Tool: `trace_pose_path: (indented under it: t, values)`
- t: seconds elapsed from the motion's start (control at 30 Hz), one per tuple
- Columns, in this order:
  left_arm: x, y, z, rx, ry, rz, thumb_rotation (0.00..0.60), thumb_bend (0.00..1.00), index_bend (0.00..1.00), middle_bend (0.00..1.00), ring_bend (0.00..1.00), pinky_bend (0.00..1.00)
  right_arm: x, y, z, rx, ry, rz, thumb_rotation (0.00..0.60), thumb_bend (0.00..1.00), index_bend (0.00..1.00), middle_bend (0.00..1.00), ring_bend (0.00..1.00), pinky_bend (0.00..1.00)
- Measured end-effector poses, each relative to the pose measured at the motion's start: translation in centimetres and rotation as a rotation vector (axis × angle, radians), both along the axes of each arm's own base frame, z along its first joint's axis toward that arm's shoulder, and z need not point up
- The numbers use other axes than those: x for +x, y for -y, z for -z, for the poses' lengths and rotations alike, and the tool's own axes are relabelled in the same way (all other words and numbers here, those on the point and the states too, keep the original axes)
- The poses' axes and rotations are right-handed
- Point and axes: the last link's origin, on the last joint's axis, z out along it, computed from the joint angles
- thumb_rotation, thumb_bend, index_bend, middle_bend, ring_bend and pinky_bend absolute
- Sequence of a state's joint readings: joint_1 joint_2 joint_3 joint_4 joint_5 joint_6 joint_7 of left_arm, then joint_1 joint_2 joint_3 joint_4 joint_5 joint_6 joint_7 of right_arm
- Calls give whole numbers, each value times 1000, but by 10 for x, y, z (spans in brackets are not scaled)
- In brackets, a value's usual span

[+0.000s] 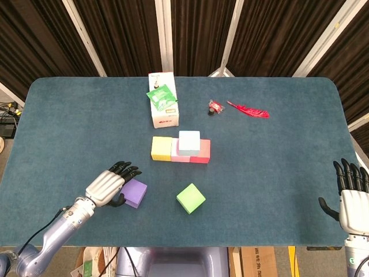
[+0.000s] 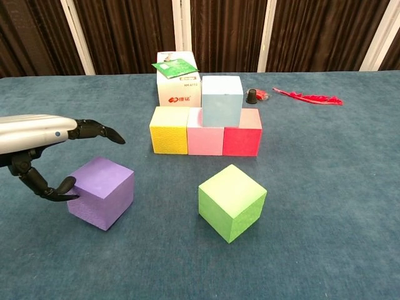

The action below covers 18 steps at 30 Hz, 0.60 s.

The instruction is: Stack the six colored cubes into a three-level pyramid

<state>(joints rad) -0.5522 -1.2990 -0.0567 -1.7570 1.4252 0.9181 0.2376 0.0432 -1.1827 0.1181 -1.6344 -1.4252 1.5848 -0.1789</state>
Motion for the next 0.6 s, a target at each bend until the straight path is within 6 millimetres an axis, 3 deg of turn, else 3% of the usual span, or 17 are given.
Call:
trace_pose_path:
  t: [0.47, 0.6]
  values:
    - [-2, -3, -42, 68, 4, -17, 600, 212, 145, 91, 0, 0, -3, 3, 0, -6, 23, 31, 600, 241, 0, 46, 0, 0]
    - [-7, 1, -44, 40, -1, -44, 600, 212, 142, 90, 0, 0, -5, 4, 0, -6, 27, 45, 600, 242, 0, 45, 0, 0]
